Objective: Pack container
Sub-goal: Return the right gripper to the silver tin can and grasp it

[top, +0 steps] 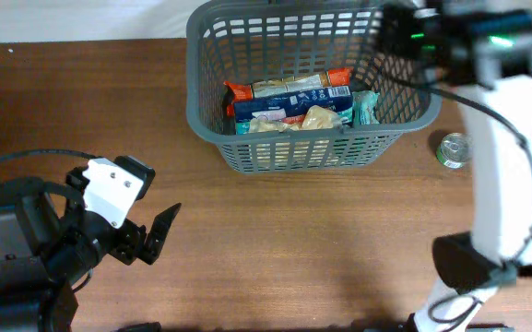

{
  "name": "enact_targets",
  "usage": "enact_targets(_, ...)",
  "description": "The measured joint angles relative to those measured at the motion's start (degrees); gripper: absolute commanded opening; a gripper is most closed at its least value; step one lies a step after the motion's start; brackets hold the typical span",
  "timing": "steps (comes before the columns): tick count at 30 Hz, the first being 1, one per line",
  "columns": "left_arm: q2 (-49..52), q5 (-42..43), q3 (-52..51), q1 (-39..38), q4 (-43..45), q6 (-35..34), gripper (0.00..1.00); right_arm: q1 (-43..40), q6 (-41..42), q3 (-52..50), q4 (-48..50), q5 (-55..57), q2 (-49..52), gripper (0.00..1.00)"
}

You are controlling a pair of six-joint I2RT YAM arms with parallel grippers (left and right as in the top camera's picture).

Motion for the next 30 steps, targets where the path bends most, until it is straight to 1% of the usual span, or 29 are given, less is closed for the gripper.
enact_targets(4, 0.0, 0.0, 0.0, 0.0, 0.0, 0.0, 0.99, -10.7, 0.0, 4.2, -2.1, 1.5, -5.0, 0.99)
enact_targets(8, 0.0, 0.0, 0.0, 0.0, 0.0, 0.0, 0.99, -21.8, 0.0, 2.1, -1.8, 1.2, -7.1, 0.99)
enact_targets(11, 0.0, 0.0, 0.0, 0.0, 0.0, 0.0, 0.99, -26.8, 0.0, -6.1, 3.0, 0.6, -7.5, 0.99)
enact_targets(13, 0.0, 0.0, 0.0, 0.0, 0.0, 0.0, 0.99, -28.8, 0.0, -15.0, 8.5, 0.3, -7.1, 0.99)
enact_targets(17, 0.0, 0.0, 0.0, 0.0, 0.0, 0.0, 0.99, -29.8, 0.0, -30.7, 17.6, -1.0, -4.9, 0.99)
enact_targets(19, 0.0, 0.0, 0.0, 0.0, 0.0, 0.0, 0.99, -29.8, 0.0, -40.0, 25.4, -1.9, -4.6, 0.99)
enact_targets(22, 0.0, 0.0, 0.0, 0.0, 0.0, 0.0, 0.99, -29.8, 0.0, -49.7, 31.9, -4.0, -4.3, 0.99)
enact_targets(28, 0.0, 0.0, 0.0, 0.0, 0.0, 0.0, 0.99, -29.7, -0.1, -65.4, 45.7, -6.7, -4.3, 0.99)
enact_targets(30, 0.0, 0.0, 0.0, 0.0, 0.0, 0.0, 0.99, -29.6, -0.3, -67.9, 47.9, -7.0, -4.2, 0.99)
